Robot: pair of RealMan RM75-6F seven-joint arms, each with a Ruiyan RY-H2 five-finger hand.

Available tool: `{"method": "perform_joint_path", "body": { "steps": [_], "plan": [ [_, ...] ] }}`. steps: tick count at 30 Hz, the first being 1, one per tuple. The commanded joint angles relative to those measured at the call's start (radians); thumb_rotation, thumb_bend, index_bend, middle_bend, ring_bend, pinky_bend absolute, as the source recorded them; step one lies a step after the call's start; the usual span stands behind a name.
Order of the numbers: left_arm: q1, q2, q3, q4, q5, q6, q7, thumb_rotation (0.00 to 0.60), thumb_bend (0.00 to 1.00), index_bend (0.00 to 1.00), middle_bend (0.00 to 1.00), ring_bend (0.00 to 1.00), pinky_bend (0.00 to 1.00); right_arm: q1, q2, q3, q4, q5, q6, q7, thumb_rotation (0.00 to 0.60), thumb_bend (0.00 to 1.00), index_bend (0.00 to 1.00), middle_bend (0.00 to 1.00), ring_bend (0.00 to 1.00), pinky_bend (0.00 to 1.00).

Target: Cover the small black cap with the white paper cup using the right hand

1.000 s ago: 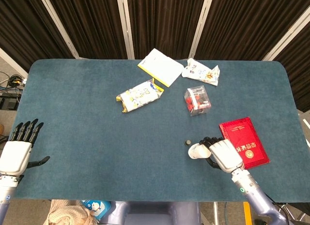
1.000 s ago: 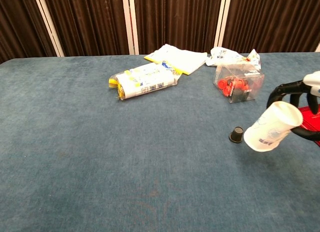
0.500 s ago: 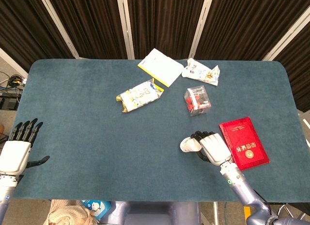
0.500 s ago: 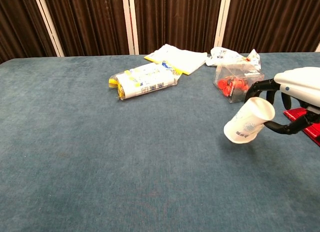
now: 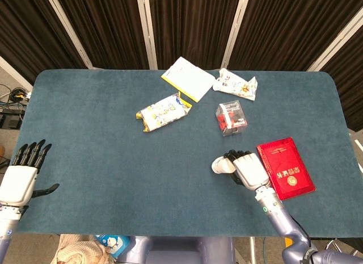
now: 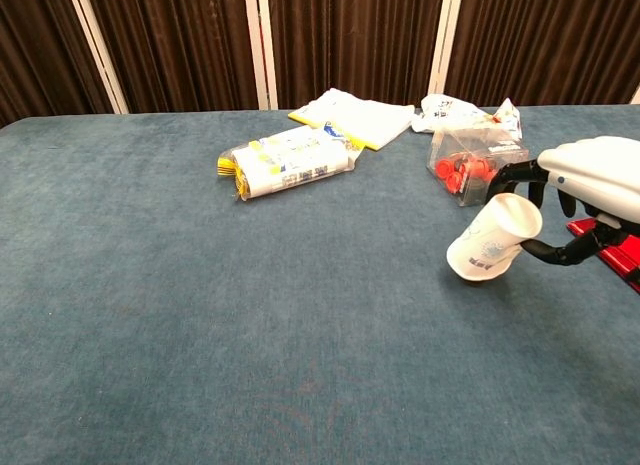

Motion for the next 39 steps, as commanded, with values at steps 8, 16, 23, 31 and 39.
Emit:
{"method": "perform_joint_path", "body": {
  "steps": [8,16,23,31,39],
  "plan": [
    [0.0,0.0,-0.002,0.002,-0.002,0.0,-0.001,0.6,0.0,0.0,0.0,0.0,0.0,-0.002,0.021,-0.011,-0.048,0.051,-0.003,-0.081,0.6,0.44,0.05,0.19,0.25,0.33],
    [0.0,0.0,-0.002,0.002,-0.004,0.0,0.001,0.6,0.0,0.0,0.0,0.0,0.0,-0.034,0.098,-0.054,-0.127,0.042,0.026,-0.115,0.6,0.43,0.01,0.14,0.2,0.29],
    [0.001,-0.001,-0.001,0.002,-0.005,0.001,0.006,0.6,0.0,0.0,0.0,0.0,0.0,-0.103,0.214,-0.105,-0.161,-0.026,0.12,-0.063,0.6,0.43,0.0,0.12,0.16,0.26],
    [0.002,-0.005,0.0,0.005,0.005,0.009,0.011,0.6,0.0,0.0,0.0,0.0,0.0,-0.209,0.345,-0.15,-0.141,-0.093,0.263,0.058,0.6,0.43,0.0,0.0,0.01,0.16],
    [0.006,-0.01,0.0,0.01,0.009,0.02,0.009,0.6,0.0,0.0,0.0,0.0,0.0,-0.303,0.395,-0.159,-0.08,-0.088,0.383,0.09,0.6,0.42,0.0,0.0,0.0,0.11]
  ]
}}
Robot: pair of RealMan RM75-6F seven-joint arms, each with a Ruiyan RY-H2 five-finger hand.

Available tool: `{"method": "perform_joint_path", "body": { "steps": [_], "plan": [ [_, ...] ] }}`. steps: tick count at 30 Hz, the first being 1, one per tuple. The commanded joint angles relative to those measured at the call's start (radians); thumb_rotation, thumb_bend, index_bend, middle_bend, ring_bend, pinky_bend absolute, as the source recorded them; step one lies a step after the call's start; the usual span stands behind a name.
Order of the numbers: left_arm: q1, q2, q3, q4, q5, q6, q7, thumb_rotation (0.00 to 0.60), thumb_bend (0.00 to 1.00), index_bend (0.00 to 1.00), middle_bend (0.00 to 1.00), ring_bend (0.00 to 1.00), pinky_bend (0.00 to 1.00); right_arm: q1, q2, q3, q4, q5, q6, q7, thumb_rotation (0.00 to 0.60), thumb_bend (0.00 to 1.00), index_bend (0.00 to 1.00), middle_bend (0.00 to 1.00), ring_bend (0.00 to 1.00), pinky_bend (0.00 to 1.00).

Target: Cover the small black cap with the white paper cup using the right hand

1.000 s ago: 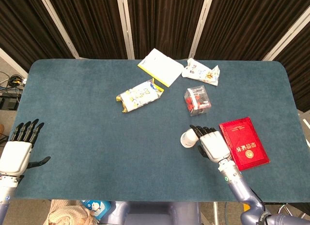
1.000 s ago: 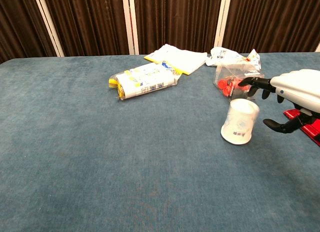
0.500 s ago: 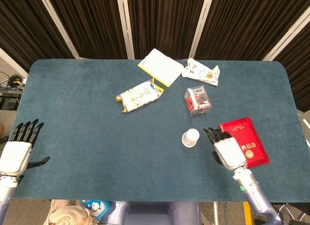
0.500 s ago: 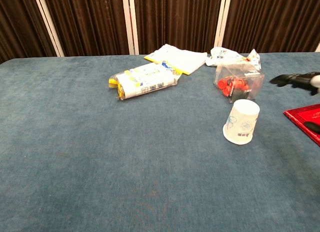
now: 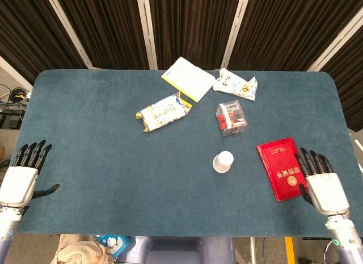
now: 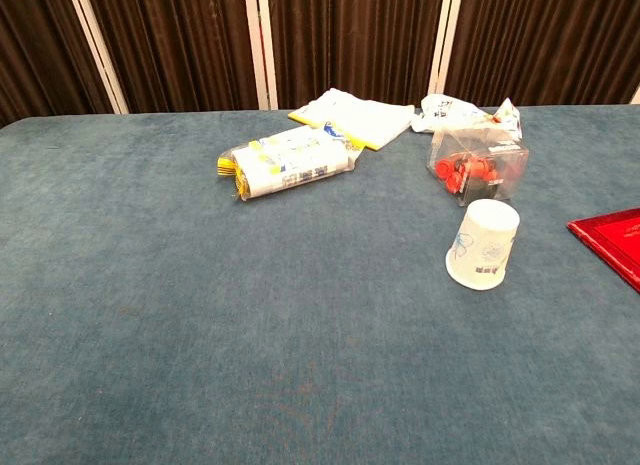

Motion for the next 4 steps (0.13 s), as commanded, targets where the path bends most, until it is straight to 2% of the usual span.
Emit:
{"method": "perform_joint_path", "body": {
  "steps": [1,4],
  "plan": [
    [0.001,0.001,-0.002,0.003,0.003,0.006,-0.003,0.6,0.0,0.0,0.0,0.0,0.0,-0.043,0.006,0.004,0.031,0.011,0.058,0.021,0.6,0.42,0.0,0.0,0.0,0.11],
    [0.001,0.002,-0.003,0.004,0.003,0.007,-0.008,0.6,0.0,0.0,0.0,0.0,0.0,-0.072,-0.012,0.02,0.068,0.027,0.101,0.04,0.6,0.42,0.0,0.0,0.0,0.11]
  ]
}}
